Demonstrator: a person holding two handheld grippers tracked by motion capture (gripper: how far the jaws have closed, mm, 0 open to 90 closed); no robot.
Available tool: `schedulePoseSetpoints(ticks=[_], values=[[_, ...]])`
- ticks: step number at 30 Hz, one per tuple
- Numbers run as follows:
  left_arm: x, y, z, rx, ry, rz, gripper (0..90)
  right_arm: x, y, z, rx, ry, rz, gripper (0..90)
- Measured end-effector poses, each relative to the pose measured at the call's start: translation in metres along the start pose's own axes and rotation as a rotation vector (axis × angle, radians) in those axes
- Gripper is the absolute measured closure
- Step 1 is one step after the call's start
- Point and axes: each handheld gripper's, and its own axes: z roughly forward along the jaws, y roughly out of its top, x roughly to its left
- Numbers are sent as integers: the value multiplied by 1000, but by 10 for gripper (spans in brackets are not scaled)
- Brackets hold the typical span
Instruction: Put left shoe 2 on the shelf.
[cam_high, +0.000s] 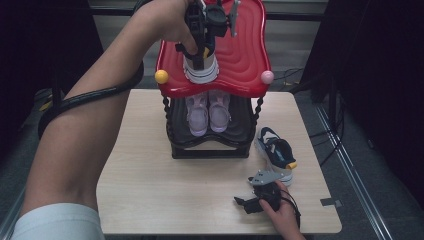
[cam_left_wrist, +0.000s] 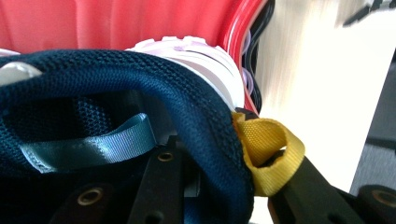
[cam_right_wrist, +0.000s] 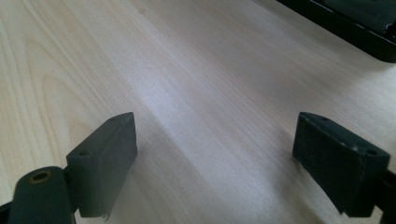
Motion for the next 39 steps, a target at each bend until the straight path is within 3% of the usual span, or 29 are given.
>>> schedulePoseSetpoints(ticks=[5, 12, 20, 25, 26, 27, 28, 30, 31, 36, 39], values=[[1, -3, 0, 23, -3, 55, 732, 0, 0, 0, -1, 3, 1, 132], [2, -6, -1, 24, -6, 62, 729, 0, 0, 0, -1, 2, 0, 132], [4, -9, -1, -4, -8, 13, 694, 0, 0, 0, -1, 3, 1, 132], [6, -11, -1, -7, -4, -20, 641, 0, 0, 0, 0, 0, 0, 132], [6, -11, -1, -10, -6, -43, 617, 0, 0, 0, 0, 0, 0, 133], [7, -11, -1, -8, -2, -36, 609, 0, 0, 0, 0, 1, 0, 132], [6, -12, -1, -7, -1, -63, 599, 0, 0, 0, 0, 0, 0, 132], [8, -12, -2, -6, 2, -77, 567, 0, 0, 0, 0, 1, 0, 132], [8, -13, -2, -3, 3, -110, 553, 0, 0, 0, 0, 0, 0, 132], [8, -13, -2, -12, -21, -167, 490, 0, 0, 0, 0, 1, 0, 132], [9, -12, -3, -7, -28, -173, 465, 0, 0, 0, 0, 0, 0, 132]])
